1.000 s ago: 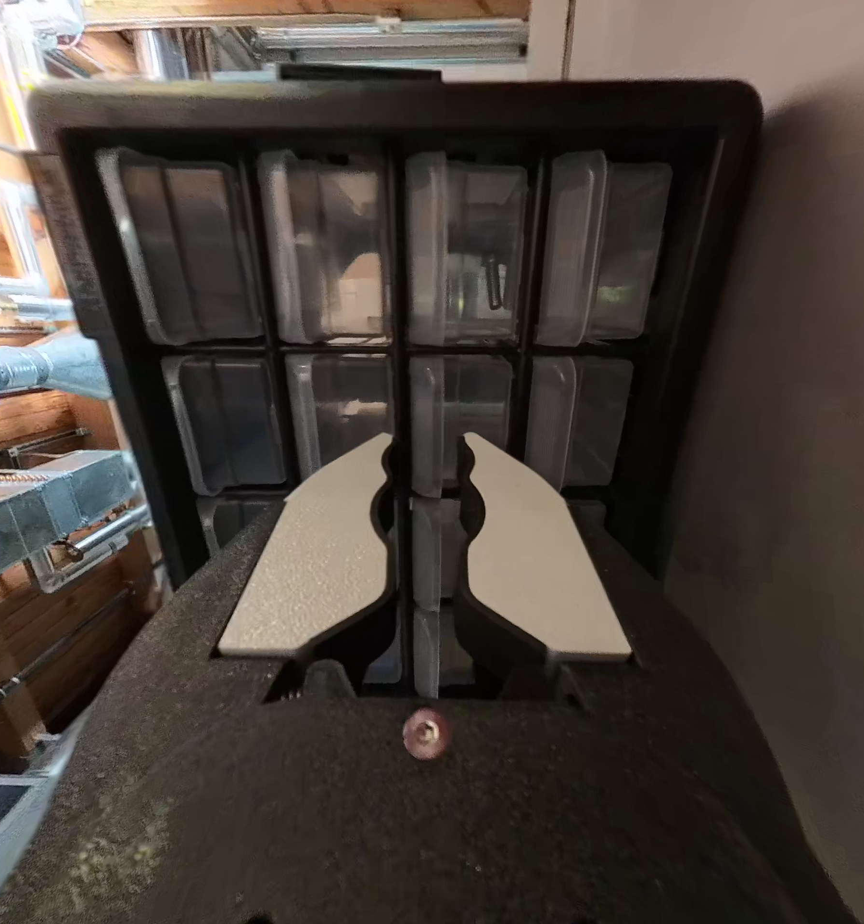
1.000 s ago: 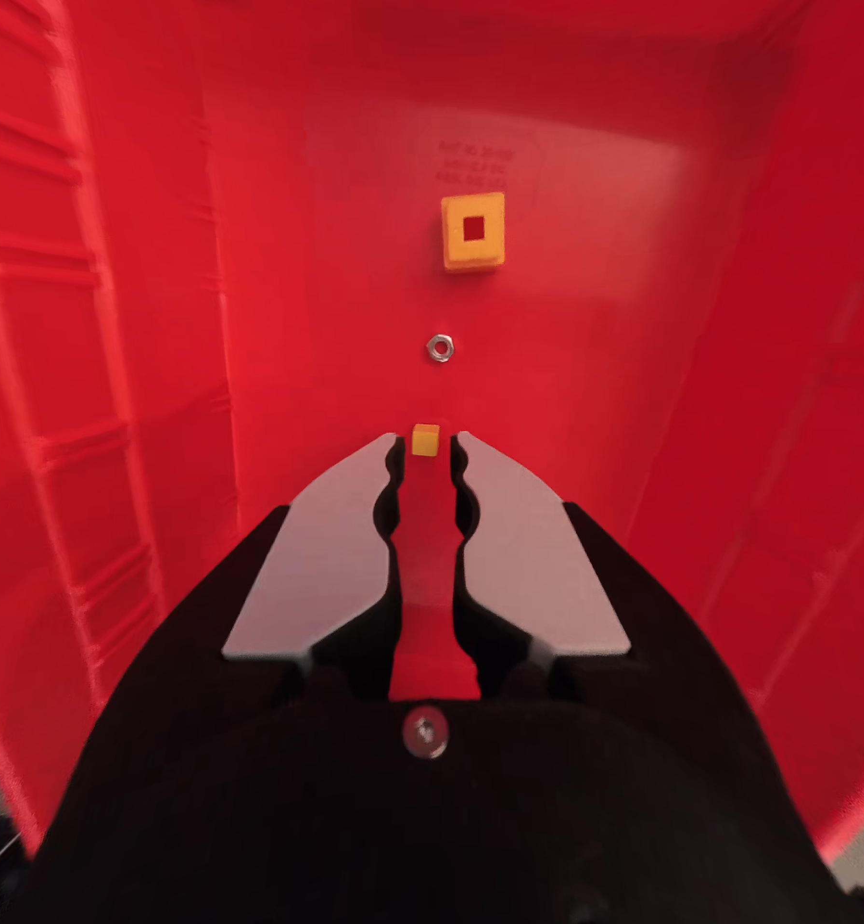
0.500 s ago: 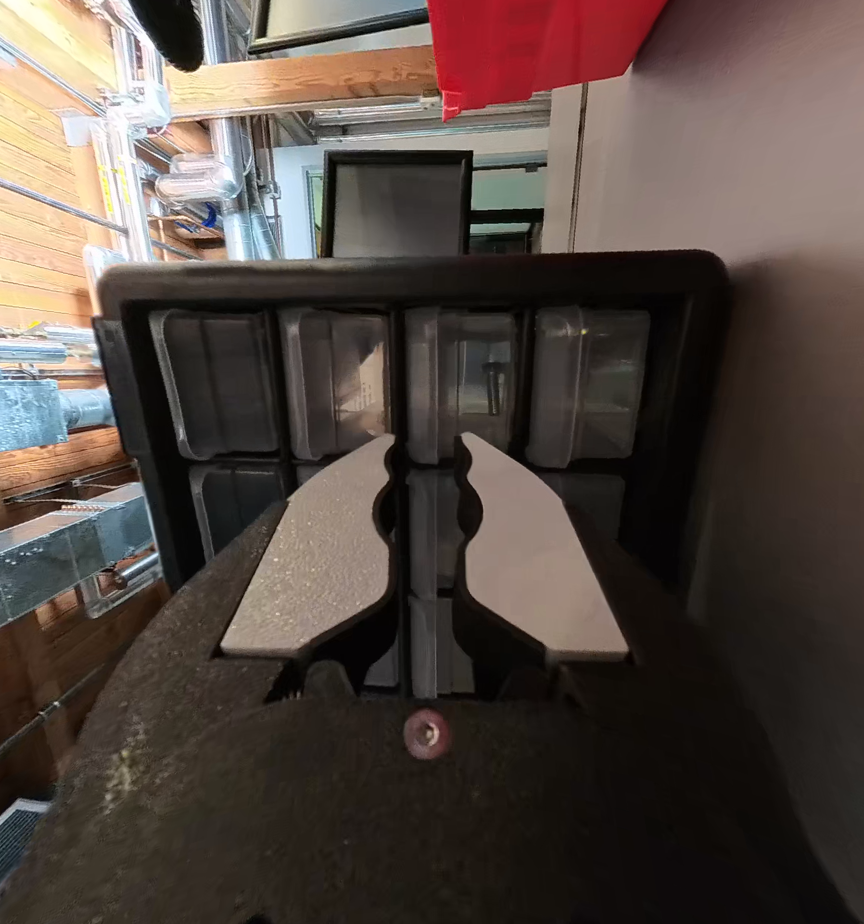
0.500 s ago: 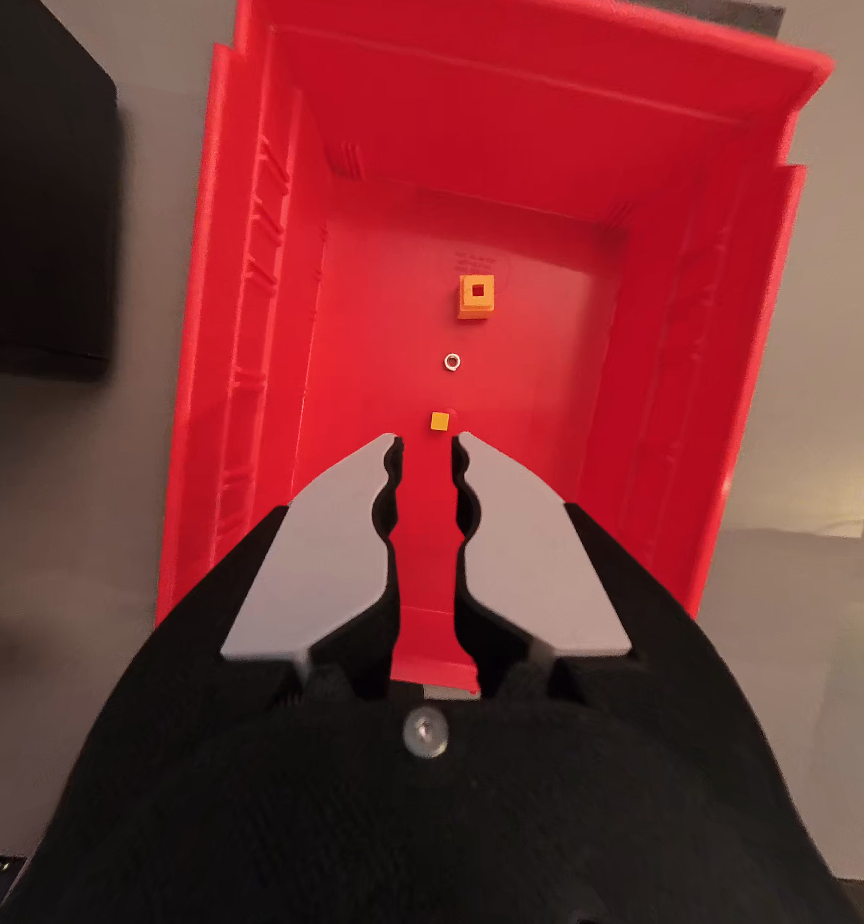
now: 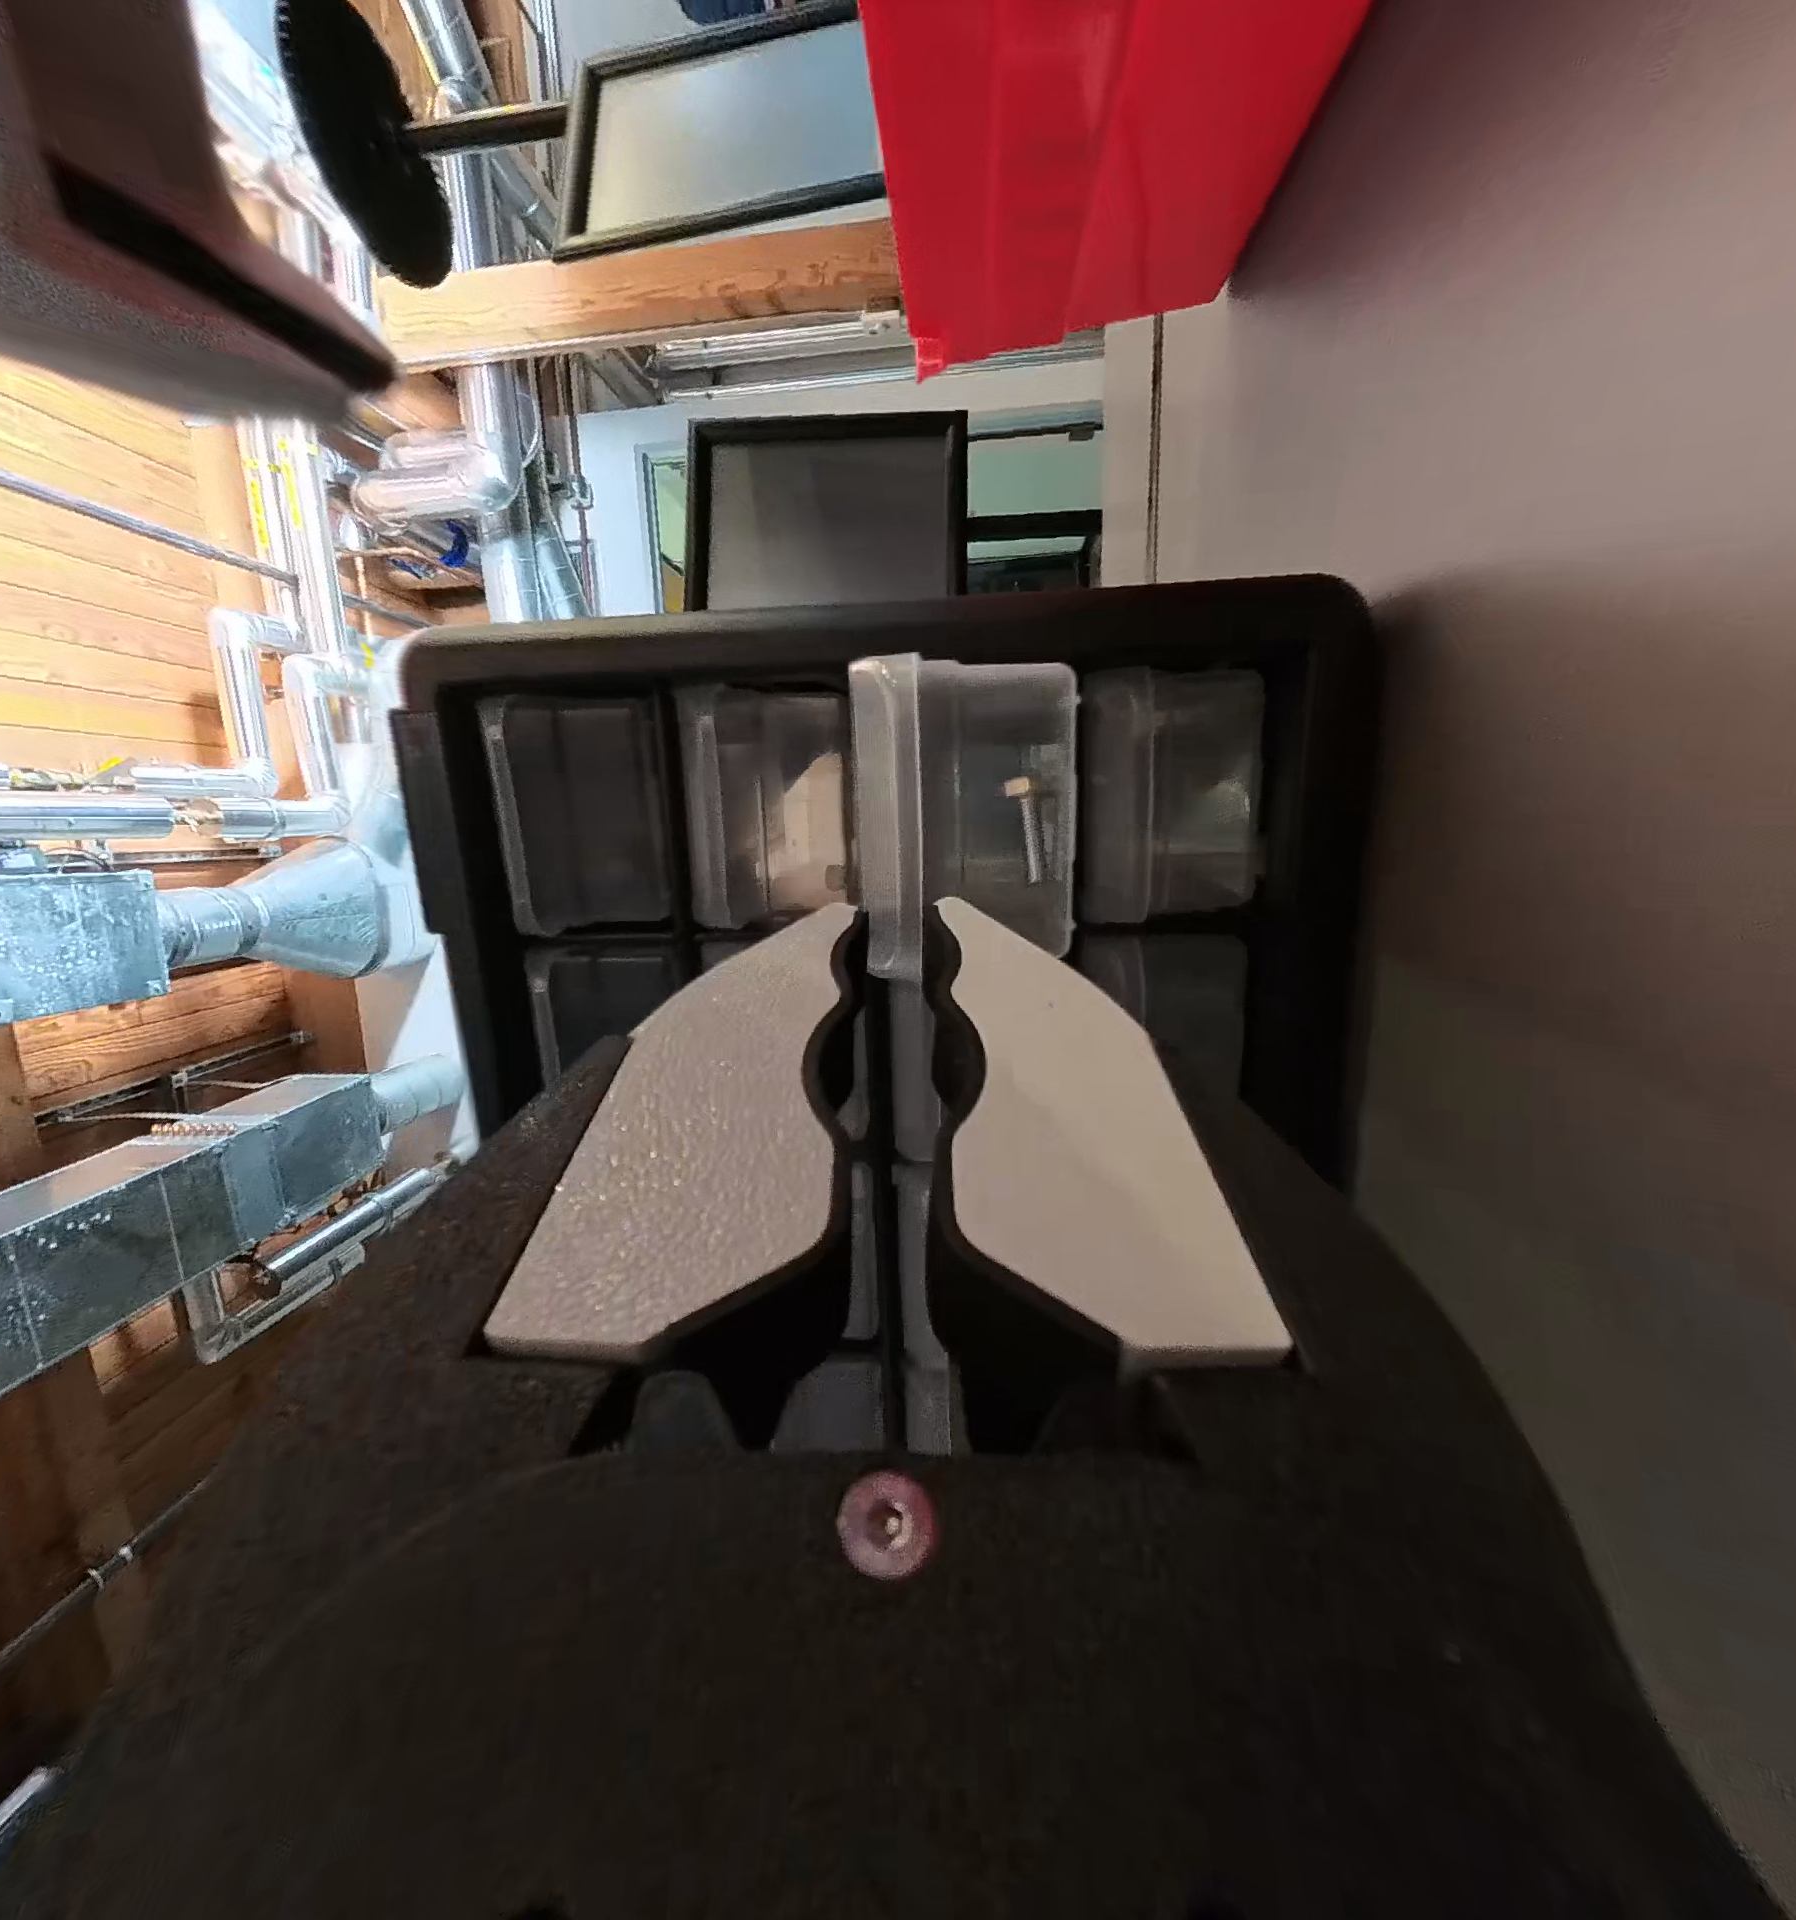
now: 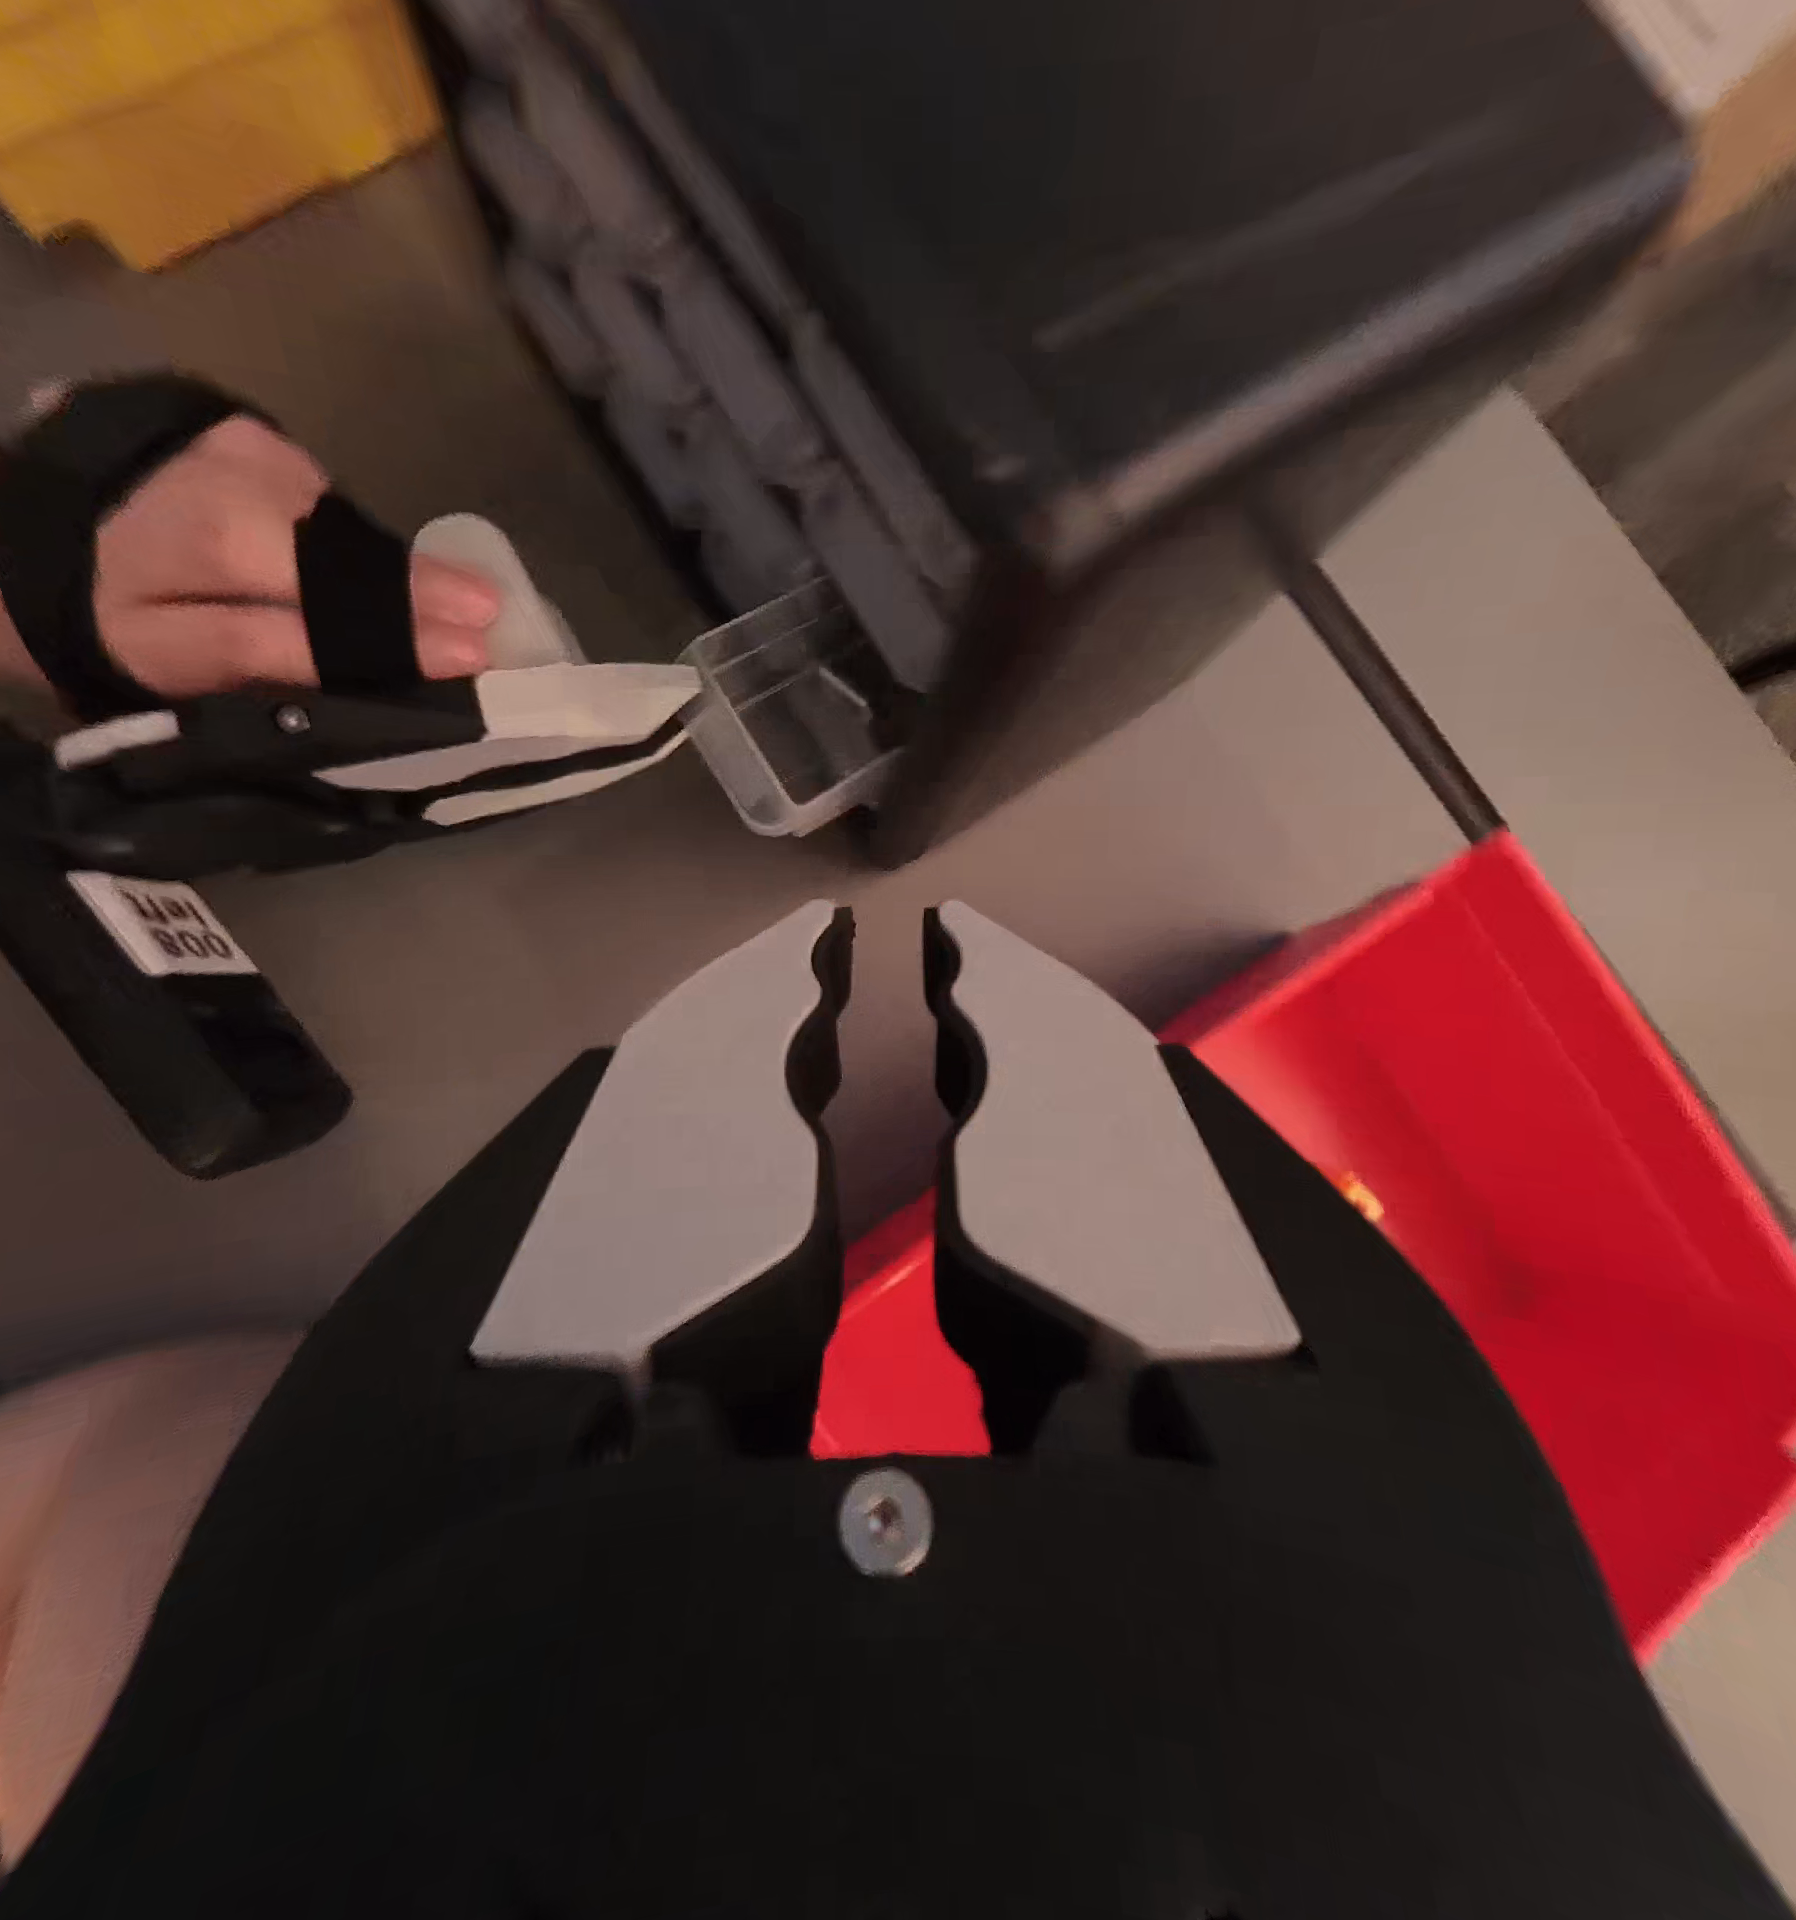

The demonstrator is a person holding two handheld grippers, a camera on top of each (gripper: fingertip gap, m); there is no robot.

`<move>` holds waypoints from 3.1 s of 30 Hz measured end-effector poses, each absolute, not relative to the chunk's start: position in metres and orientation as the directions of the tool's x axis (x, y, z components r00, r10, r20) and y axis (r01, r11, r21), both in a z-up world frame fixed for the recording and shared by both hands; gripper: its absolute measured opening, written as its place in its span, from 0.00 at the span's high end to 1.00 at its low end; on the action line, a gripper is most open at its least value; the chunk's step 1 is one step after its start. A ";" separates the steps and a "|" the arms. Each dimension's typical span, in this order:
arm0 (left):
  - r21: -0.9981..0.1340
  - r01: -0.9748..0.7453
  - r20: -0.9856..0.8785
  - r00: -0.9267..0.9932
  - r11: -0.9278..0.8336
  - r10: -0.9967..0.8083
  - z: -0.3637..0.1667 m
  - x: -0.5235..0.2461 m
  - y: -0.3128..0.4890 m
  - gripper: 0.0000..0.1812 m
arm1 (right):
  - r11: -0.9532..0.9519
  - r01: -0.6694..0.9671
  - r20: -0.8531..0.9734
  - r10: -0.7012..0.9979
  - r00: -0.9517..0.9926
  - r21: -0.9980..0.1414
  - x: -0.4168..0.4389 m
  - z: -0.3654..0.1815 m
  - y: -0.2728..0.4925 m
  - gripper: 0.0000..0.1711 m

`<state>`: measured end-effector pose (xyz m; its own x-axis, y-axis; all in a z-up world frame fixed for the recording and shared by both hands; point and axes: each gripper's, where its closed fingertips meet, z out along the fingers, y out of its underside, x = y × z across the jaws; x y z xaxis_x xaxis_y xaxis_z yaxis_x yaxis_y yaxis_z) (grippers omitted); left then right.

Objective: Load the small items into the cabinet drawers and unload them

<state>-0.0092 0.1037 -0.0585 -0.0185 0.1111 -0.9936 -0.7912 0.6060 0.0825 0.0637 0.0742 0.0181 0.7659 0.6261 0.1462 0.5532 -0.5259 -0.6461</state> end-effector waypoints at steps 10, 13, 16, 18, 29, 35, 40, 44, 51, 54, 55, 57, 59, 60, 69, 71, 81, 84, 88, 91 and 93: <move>0.094 -0.781 -0.995 -0.067 0.617 0.068 -0.063 -0.019 0.071 0.95 | -0.502 0.822 0.175 0.814 0.554 -0.270 -0.001 -0.053 0.103 0.94; 0.101 -0.781 -0.995 -0.074 0.617 0.069 -0.064 -0.019 0.069 0.94 | -0.511 0.843 0.163 0.829 0.535 -0.168 -0.002 -0.072 0.105 0.94; 0.094 -0.781 -0.996 -0.074 0.617 0.059 -0.064 -0.020 0.070 0.94 | -0.505 0.855 0.161 0.840 0.518 -0.113 0.000 -0.081 0.105 0.94; 0.093 -0.781 -0.996 -0.075 0.618 0.055 -0.064 -0.020 0.070 0.94 | -0.486 0.867 0.154 0.853 0.498 -0.112 -0.005 -0.083 0.105 0.94; 0.087 -0.774 -0.996 -0.085 0.628 0.034 -0.065 -0.020 0.065 0.94 | -0.445 0.894 0.168 0.879 0.447 -0.048 -0.010 -0.094 0.106 0.95; 0.093 -0.771 -0.995 -0.086 0.630 0.042 -0.065 -0.019 0.064 0.94 | -0.442 0.897 0.180 0.880 0.439 -0.027 -0.008 -0.095 0.105 0.95; 0.095 -0.772 -0.995 -0.087 0.629 0.044 -0.065 -0.018 0.063 0.94 | -0.437 0.899 0.214 0.876 0.432 -0.029 -0.001 -0.090 0.107 0.96; 0.099 -0.771 -0.995 -0.088 0.629 0.049 -0.065 -0.018 0.062 0.94 | -0.448 0.886 0.242 0.853 0.463 -0.116 0.001 -0.075 0.111 0.96; 0.102 -0.777 -0.995 -0.085 0.621 0.057 -0.064 -0.013 0.070 0.94 | -0.395 0.821 0.274 0.806 0.525 -0.413 0.015 -0.019 0.088 0.96; 0.105 -0.794 -0.994 -0.088 0.599 0.057 -0.062 -0.008 0.084 0.94 | -0.564 0.677 0.230 0.662 0.713 -0.473 0.072 -0.014 0.065 0.96; 0.103 -0.800 -0.995 -0.089 0.591 0.052 -0.062 -0.006 0.089 0.94 | -0.649 0.615 0.207 0.594 0.777 -0.447 0.098 -0.023 0.057 0.96; 0.105 -0.812 -0.994 -0.091 0.574 0.053 -0.062 -0.003 0.102 0.94 | -0.809 0.463 0.126 0.450 0.884 -0.363 0.146 -0.052 0.041 0.96; 0.106 -0.821 -0.994 -0.094 0.561 0.051 -0.062 0.000 0.115 0.94 | -0.916 0.300 0.047 0.299 0.953 -0.266 0.186 -0.083 0.032 0.96; 0.108 -0.828 -0.994 -0.096 0.550 0.051 -0.062 0.001 0.122 0.94 | -0.945 0.227 0.012 0.231 0.973 -0.235 0.201 -0.096 0.032 0.96; 0.115 -0.845 -0.993 -0.098 0.523 0.060 -0.061 0.009 0.145 0.94 | -0.990 -0.020 -0.210 0.010 0.978 -0.137 0.222 -0.151 0.041 0.96; 0.124 -0.848 -0.992 -0.101 0.515 0.071 -0.061 0.010 0.146 0.94 | -0.995 -0.029 -0.228 -0.006 0.974 -0.096 0.219 -0.156 0.036 0.95; 0.079 -0.858 -0.997 -0.064 0.507 0.048 -0.062 -0.015 0.132 0.84 | -0.965 -0.089 -0.174 -0.046 0.984 -0.247 0.228 -0.122 0.041 0.92; 0.026 -0.866 -0.999 -0.042 0.499 -0.021 -0.061 -0.048 0.122 0.85 | -0.956 -0.079 -0.112 -0.049 0.993 -0.283 0.232 -0.105 0.035 0.92; -0.014 -0.891 -0.991 -0.047 0.454 -0.123 -0.073 -0.102 0.132 0.88 | -0.931 -0.049 -0.031 -0.041 0.999 -0.362 0.231 -0.076 0.036 0.92; 0.065 -0.925 -0.993 -0.098 0.373 -0.070 -0.086 -0.138 0.159 0.88 | -0.917 0.003 0.047 -0.017 0.999 -0.398 0.225 -0.057 0.037 0.92; 0.107 -0.931 -0.991 -0.130 0.349 -0.043 -0.096 -0.147 0.171 0.88 | -0.911 0.043 0.093 0.005 0.996 -0.411 0.217 -0.047 0.038 0.92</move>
<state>-0.1473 0.1710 -0.0964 -0.1301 -0.0427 -0.9906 -0.9308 0.3493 0.1072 0.2169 0.0384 -0.0466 0.9956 0.0046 0.0932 0.0426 -0.9109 -0.4105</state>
